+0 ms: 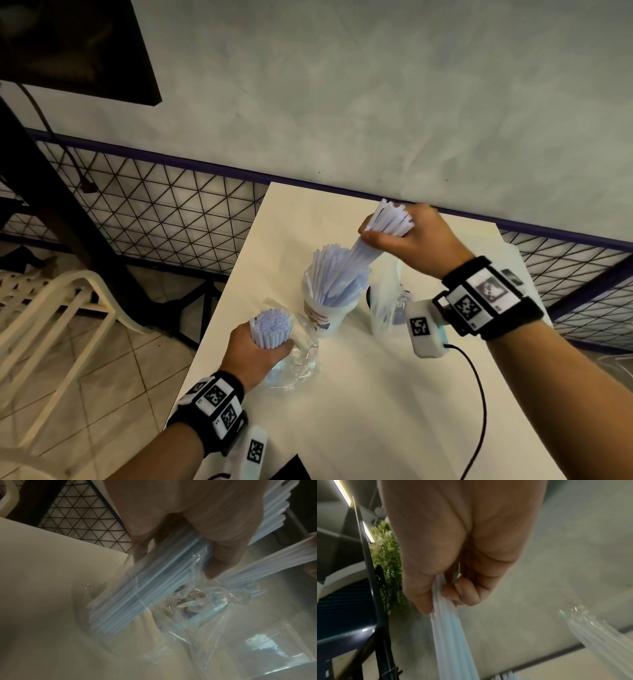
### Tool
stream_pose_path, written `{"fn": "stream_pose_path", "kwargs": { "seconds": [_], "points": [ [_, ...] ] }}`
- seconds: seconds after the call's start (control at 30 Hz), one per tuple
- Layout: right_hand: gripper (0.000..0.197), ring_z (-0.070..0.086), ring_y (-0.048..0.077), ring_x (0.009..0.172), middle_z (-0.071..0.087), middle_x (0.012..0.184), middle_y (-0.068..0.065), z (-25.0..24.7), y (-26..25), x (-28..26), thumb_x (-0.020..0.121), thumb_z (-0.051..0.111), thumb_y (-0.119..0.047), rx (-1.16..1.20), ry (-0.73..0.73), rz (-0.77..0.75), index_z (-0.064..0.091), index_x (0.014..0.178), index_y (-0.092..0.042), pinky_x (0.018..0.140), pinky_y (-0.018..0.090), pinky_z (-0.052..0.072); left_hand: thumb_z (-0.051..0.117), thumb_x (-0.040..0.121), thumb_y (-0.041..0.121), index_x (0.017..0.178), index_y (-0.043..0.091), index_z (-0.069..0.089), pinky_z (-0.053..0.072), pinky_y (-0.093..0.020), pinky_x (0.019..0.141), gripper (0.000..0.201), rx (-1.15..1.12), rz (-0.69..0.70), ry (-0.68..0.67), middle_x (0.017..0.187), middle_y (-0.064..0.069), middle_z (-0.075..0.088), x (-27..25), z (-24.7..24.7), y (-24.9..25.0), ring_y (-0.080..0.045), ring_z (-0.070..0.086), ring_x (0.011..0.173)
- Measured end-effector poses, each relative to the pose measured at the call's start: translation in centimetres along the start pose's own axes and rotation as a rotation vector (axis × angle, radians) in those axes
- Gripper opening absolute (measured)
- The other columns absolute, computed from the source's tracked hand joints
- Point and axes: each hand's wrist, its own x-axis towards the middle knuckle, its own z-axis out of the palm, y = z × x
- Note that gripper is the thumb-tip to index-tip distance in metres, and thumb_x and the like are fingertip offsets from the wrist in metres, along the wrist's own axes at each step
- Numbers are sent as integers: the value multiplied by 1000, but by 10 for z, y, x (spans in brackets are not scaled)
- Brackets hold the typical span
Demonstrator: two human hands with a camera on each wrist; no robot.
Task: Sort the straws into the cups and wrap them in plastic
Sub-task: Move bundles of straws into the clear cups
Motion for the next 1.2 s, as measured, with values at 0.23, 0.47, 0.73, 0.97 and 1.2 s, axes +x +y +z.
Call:
{"fn": "stream_pose_path", "kwargs": {
  "seconds": [0.23, 0.47, 0.73, 0.97, 1.2],
  "points": [
    [18, 61, -8, 69, 70, 81, -9, 51, 28, -3, 77, 83, -30, -31, -111, 189, 71, 87, -23, 63, 10, 42, 86, 71, 6, 79, 18, 70, 51, -18, 62, 22, -12, -6, -35, 73, 3, 73, -1, 0, 2, -1, 69, 63],
    [92, 47, 9, 128, 46, 146, -6, 69, 36, -11, 69, 89, -35, -24, 162, -64, 39, 145, -24, 102, 17, 39, 86, 70, 4, 76, 18, 69, 51, -11, 57, 23, -10, 6, -31, 70, 4, 71, 1, 0, 1, 1, 68, 60],
    [67, 20, 18, 150, 29, 160, -1, 105, 43, -21, 96, 33, -56, -577, -76, -228, 30, 152, -18, 117, 46, 25, 86, 70, 6, 79, 14, 70, 52, -16, 61, 20, 10, 13, -35, 74, -1, 73, 4, 0, -4, -3, 69, 62],
    [80, 22, 16, 149, 20, 163, -3, 115, 35, -9, 91, 55, -55, -564, -72, -246, 20, 155, -22, 117, 41, 22, 86, 69, 5, 71, 16, 68, 51, -13, 55, 21, 20, 25, -26, 62, 5, 68, 2, 1, -2, 2, 64, 55],
    [49, 35, 22, 144, 45, 152, -3, 133, 39, -9, 101, 37, -39, -846, -30, -406, 45, 146, -20, 111, 48, 22, 86, 70, 5, 70, 17, 67, 49, -10, 54, 22, 8, 22, -32, 57, 9, 67, 2, 0, -2, 3, 64, 54]
  ]
}}
